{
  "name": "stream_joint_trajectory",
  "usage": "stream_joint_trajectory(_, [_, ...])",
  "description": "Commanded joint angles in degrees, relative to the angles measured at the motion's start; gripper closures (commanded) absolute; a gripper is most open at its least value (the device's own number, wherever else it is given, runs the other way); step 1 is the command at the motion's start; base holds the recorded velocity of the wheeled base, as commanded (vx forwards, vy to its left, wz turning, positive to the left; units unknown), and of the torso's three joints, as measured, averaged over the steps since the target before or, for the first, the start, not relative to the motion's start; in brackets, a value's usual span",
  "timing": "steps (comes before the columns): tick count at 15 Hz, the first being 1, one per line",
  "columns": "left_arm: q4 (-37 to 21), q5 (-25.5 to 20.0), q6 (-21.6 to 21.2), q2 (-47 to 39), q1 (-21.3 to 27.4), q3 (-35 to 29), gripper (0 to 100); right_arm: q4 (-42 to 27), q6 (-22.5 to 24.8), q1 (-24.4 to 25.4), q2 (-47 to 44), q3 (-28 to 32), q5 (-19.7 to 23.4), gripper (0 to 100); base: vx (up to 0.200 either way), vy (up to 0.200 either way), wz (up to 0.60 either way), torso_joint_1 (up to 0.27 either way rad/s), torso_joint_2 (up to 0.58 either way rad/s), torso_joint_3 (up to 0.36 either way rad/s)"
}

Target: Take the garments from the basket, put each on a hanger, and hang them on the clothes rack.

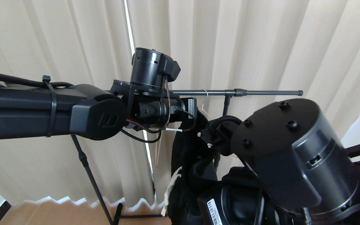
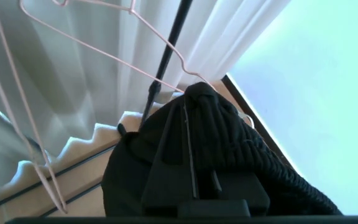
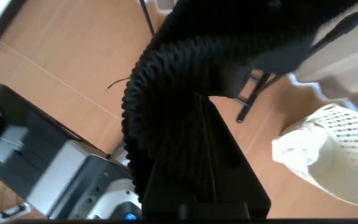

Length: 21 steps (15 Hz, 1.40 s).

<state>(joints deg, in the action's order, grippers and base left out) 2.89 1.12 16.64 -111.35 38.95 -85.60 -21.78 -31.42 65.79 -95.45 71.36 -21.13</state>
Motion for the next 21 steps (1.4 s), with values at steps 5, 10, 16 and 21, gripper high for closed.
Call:
stream_joint_trajectory(5, [-1.6,1.0,0.1,0.5,-1.8,-0.2,100,-2.0,1.6,-4.9,-0.9,0.6,2.4,100,0.0,0.0,0.0,0.0,0.0,0.0])
stream_joint_trajectory(10, [-18.4,4.7,0.0,9.9,-3.7,1.1,100,-4.6,10.5,-17.9,1.0,-1.1,-6.0,100,0.0,0.0,0.0,0.0,0.0,0.0])
stream_joint_trajectory(16, [-22.0,7.8,-2.5,15.0,-1.3,12.6,100,4.5,11.6,-26.3,-6.5,6.6,-7.4,100,0.0,0.0,0.0,0.0,0.0,0.0])
stream_joint_trajectory(21, [-21.6,7.5,-1.9,16.3,10.6,24.3,100,16.3,7.6,-26.2,-17.5,14.4,-7.1,100,0.0,0.0,0.0,0.0,0.0,0.0])
